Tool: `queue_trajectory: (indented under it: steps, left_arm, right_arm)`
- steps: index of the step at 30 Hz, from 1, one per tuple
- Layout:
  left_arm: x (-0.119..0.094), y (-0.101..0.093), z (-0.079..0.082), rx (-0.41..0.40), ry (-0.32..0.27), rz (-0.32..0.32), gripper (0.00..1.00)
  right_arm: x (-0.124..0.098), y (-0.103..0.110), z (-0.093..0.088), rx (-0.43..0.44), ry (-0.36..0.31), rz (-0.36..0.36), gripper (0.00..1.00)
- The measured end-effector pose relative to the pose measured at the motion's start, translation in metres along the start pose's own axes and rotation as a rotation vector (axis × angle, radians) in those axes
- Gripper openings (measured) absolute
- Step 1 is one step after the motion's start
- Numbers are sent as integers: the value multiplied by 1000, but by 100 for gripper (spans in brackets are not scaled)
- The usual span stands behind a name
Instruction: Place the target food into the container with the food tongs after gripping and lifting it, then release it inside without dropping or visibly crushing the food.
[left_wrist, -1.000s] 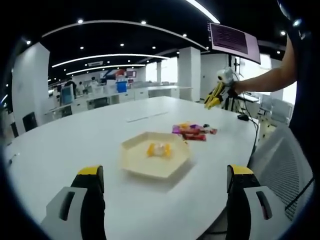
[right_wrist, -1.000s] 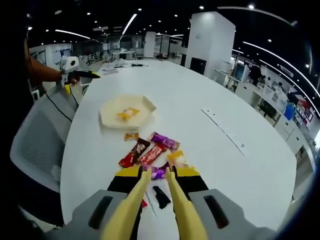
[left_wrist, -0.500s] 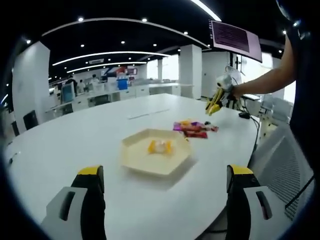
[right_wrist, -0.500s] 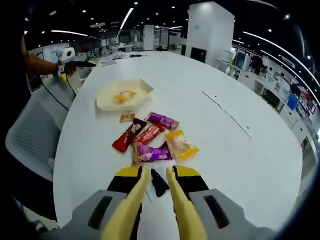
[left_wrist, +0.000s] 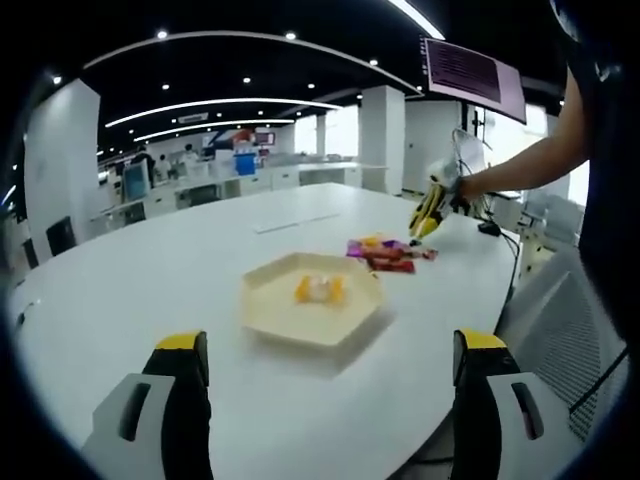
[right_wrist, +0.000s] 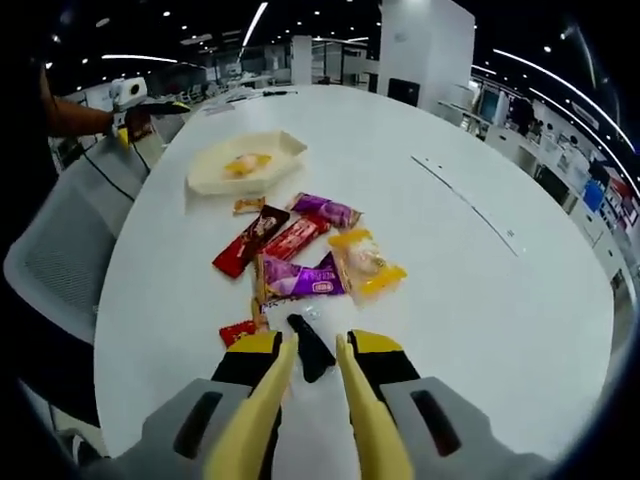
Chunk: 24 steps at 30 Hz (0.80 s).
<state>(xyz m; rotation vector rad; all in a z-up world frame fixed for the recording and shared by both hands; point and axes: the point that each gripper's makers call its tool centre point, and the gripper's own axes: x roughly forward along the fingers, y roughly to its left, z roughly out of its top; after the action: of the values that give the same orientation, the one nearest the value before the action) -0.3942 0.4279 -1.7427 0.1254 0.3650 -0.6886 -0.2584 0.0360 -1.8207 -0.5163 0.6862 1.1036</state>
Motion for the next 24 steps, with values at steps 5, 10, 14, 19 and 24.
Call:
queue_trajectory:
  steps: [5,10,14,19,24]
  left_arm:
    - [0,1,0,-4,-2,3,98]
    - [0,2,-1,-7,-4,5,98]
    - [0,2,0,-9,-5,6,98]
    - [-1,3,0,-11,-8,8,98]
    - [-1,3,1,-12,-12,9,98]
  right_arm:
    - [6,1,-7,-7,29,17,26]
    - [9,1,-10,-11,40,14,27]
    - [11,2,-11,-42,70,-1,24]
    - [11,-1,-10,13,110,-31,19]
    - [9,-4,-11,57,120,-54,18]
